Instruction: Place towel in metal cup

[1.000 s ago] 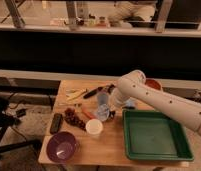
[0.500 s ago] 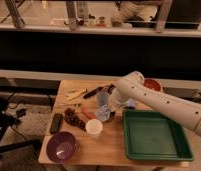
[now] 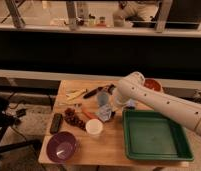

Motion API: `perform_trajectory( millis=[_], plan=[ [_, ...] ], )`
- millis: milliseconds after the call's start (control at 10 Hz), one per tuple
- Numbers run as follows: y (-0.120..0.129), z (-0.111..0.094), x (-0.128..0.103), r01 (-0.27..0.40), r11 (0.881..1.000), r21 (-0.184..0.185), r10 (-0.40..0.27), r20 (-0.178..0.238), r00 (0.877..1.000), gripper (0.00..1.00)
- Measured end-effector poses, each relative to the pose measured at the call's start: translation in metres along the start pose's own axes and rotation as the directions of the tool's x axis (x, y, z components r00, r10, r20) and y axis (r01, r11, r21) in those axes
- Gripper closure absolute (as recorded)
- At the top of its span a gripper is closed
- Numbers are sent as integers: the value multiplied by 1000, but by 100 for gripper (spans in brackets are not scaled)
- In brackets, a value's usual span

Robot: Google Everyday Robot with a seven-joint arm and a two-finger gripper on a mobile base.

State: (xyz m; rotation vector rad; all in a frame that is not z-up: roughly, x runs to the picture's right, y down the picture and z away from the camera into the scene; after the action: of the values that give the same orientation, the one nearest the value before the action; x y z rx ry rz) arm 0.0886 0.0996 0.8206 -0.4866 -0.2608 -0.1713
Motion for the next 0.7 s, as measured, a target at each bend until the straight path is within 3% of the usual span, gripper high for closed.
perform_trajectory(
  millis=[300,700],
  plan=[
    [0,0,0,0,1000,0,0,-1,1000,82],
    [0,0,1,0,1000,0,0,-1,1000,45]
  ],
)
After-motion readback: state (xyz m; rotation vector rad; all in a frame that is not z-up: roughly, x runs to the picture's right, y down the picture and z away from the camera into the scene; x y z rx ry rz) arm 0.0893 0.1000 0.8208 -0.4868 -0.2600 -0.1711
